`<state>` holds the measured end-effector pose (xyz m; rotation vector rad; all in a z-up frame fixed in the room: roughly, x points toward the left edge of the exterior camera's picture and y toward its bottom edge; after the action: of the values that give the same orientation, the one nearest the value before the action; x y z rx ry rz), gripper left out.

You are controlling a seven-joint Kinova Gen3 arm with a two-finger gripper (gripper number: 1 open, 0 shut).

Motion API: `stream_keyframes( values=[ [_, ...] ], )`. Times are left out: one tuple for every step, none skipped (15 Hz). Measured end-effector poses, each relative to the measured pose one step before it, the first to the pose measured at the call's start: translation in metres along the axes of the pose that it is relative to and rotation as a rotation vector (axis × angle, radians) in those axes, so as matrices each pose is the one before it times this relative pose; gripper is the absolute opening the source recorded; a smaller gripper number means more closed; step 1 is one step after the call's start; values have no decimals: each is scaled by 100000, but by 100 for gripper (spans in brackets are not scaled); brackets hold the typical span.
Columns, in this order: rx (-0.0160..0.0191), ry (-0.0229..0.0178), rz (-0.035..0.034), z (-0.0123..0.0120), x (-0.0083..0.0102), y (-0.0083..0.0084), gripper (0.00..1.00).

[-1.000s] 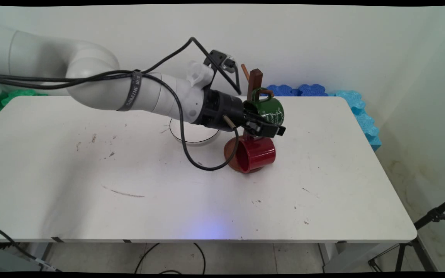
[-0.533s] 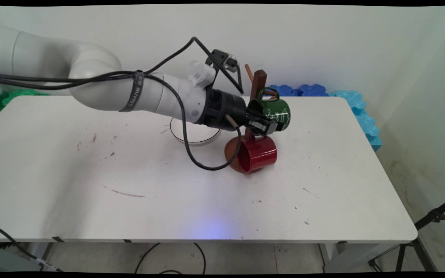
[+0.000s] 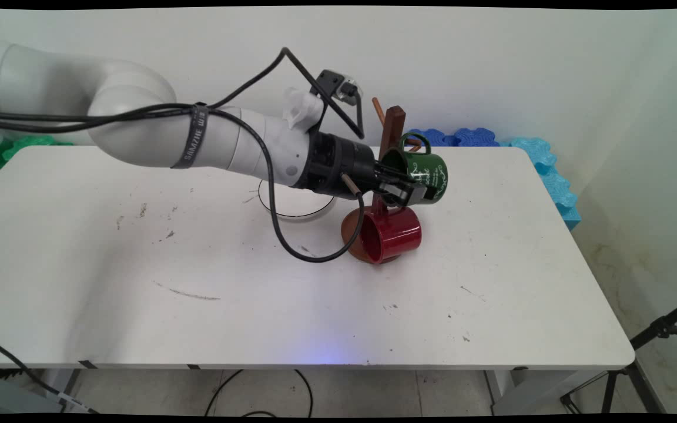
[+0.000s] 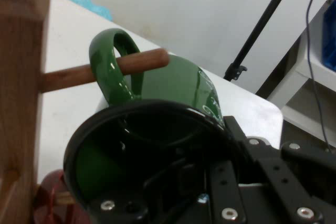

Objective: Place the picked object on the table

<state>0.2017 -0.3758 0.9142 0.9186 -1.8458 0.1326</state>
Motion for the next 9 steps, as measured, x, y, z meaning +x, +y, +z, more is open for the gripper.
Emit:
stream_keyframes(
  values=[
    [-633, 363, 153, -172, 132, 208, 0],
    [-537, 330, 129, -166, 108, 180, 0],
    [-339, 203, 60, -125, 60, 116, 0],
    [-520, 272, 113, -165, 94, 172, 0],
    [-686, 332, 155, -211, 122, 215, 0],
    [-670, 322, 146, -243, 120, 221, 0],
    [-612, 258, 135, -227, 103, 212, 0],
    [-699, 286, 129, -289, 108, 236, 0],
    [-761, 276, 126, -301, 118, 256, 0]
  ],
)
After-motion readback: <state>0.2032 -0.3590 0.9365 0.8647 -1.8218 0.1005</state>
